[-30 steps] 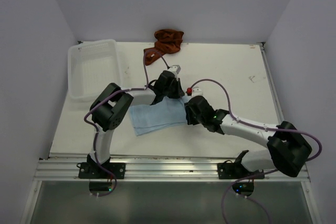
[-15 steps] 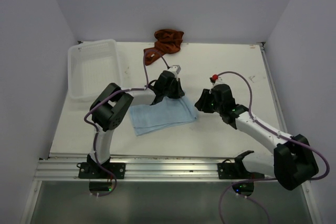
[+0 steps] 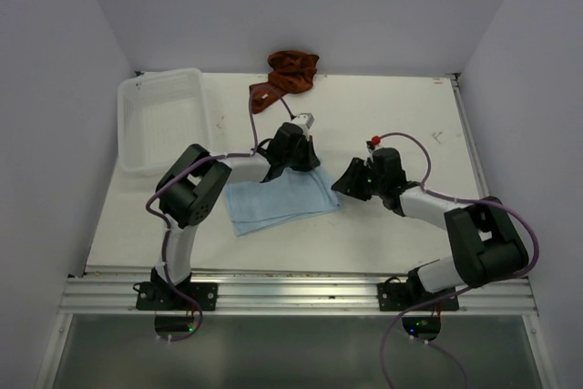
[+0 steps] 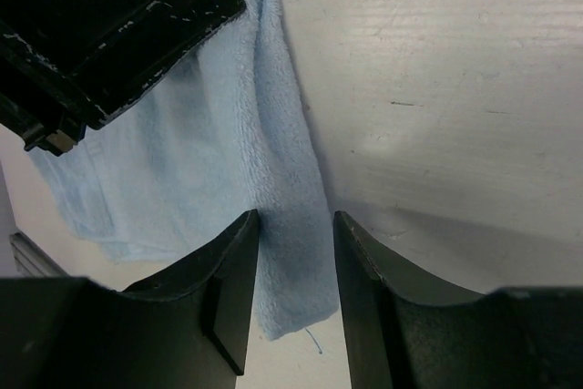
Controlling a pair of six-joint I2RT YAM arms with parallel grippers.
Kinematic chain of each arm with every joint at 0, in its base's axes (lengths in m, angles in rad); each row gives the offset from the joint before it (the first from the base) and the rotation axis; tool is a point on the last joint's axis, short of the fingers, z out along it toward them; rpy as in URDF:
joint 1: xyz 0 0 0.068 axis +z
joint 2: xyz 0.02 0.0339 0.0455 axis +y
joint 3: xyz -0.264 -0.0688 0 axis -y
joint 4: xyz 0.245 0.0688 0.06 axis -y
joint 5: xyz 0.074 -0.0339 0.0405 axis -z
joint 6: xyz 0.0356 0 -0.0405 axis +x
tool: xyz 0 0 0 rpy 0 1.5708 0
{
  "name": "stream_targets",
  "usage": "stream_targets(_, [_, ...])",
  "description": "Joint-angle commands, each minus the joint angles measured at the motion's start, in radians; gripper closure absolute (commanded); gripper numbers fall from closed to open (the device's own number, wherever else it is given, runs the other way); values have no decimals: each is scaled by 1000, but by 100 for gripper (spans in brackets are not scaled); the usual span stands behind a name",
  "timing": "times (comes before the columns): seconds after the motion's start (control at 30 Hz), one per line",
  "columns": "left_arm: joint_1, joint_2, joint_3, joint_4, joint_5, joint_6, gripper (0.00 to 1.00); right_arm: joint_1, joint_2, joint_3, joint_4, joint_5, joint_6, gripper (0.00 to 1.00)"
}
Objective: Roll the towels
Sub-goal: Roll the towel
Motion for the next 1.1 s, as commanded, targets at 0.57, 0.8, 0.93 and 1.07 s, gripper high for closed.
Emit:
stream_targets(0.57, [15, -40, -30, 23, -61, 18, 97, 83, 156, -25, 109, 12, -32, 59])
stream_targets(0.8, [15, -65, -27, 8, -80, 18, 92, 120, 175, -52, 86, 95, -94, 83])
stream_targets(0.93, [21, -65, 3, -18, -81, 14, 81, 151, 168, -37, 51, 153, -118, 95])
stream_targets(1.07, [23, -74, 37, -43, -77, 12, 74, 174, 136, -6, -10, 224, -154, 100])
